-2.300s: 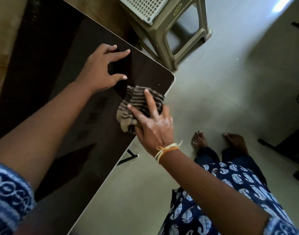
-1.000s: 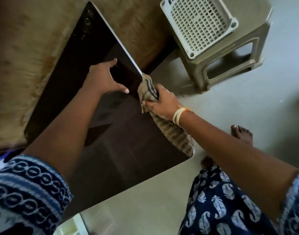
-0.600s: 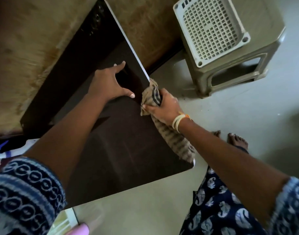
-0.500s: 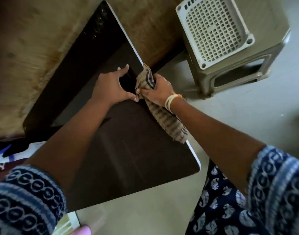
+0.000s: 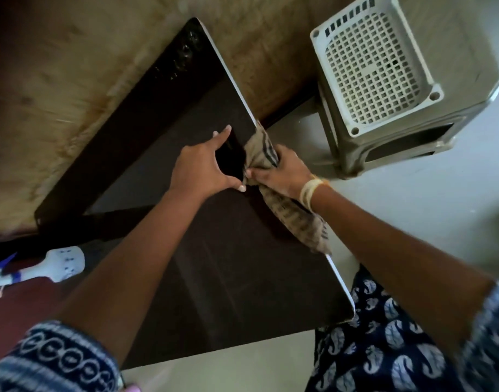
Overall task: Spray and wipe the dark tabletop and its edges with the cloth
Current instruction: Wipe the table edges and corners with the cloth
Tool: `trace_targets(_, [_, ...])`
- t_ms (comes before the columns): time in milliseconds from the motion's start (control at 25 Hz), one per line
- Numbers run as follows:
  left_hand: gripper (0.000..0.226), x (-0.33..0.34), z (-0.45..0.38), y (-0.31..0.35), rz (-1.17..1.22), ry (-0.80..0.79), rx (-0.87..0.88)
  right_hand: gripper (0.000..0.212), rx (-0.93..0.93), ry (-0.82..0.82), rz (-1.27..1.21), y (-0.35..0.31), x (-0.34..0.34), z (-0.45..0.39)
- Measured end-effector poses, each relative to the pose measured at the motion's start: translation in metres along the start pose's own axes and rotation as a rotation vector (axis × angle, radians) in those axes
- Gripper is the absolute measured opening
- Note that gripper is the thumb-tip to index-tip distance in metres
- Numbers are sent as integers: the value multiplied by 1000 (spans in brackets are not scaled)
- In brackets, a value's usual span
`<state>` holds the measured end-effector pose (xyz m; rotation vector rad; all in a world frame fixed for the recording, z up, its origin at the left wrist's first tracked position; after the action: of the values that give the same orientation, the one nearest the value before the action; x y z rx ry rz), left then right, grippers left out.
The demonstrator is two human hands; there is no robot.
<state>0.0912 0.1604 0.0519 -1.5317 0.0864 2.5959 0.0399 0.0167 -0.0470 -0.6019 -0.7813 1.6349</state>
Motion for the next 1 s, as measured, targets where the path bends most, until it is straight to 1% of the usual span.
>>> trace_targets(80, [126, 0, -1, 1, -14, -12, 1, 57, 52, -5, 14, 29, -3, 44])
trace_targets(160, [125, -1, -1, -1, -16, -11, -5, 57, 75, 2, 47, 34, -3, 63])
trace_targets(280, [122, 1, -2, -1, -20, -1, 15, 59, 29, 78, 83, -3, -7, 32])
trace_targets(400, [125, 0, -2, -2, 14, 7, 19, 71, 4, 86, 123, -53, -8, -22])
trace_targets(480, [127, 1, -3, -4, 41, 21, 30, 79, 18, 82, 115, -65, -4, -41])
trace_targets(560, [129, 4, -1, -7, 60, 23, 29, 84, 10, 95, 118, -55, 0, -36])
trace_targets(640, [131, 6, 0, -8, 86, 17, 19, 84, 9, 116, 109, -33, 0, -14])
trace_targets(680, [131, 6, -1, -8, 82, 11, 19, 82, 21, 119, 94, -19, -1, 0])
trace_targets(840, [128, 5, 2, -8, 33, 7, 38, 63, 70, 91, 29, 32, -2, 62])
trace_targets(920, [125, 5, 3, -9, 30, 16, 60, 61, 86, 83, 11, 45, -2, 80])
trace_targets(1000, [121, 3, 4, -12, 20, 19, 86, 61, 78, 79, 13, 45, -3, 78])
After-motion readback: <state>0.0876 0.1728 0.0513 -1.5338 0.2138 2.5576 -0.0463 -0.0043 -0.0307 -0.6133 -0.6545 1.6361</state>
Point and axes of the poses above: each hand's wrist, its own z-axis away from the middle knuckle, its own x-axis out of the palm, y = z × x, the point moved 4 cm from there along -z, towards the middle knuckle, and after that the axes turned 3 degrees about x, right-handed, at the moved point
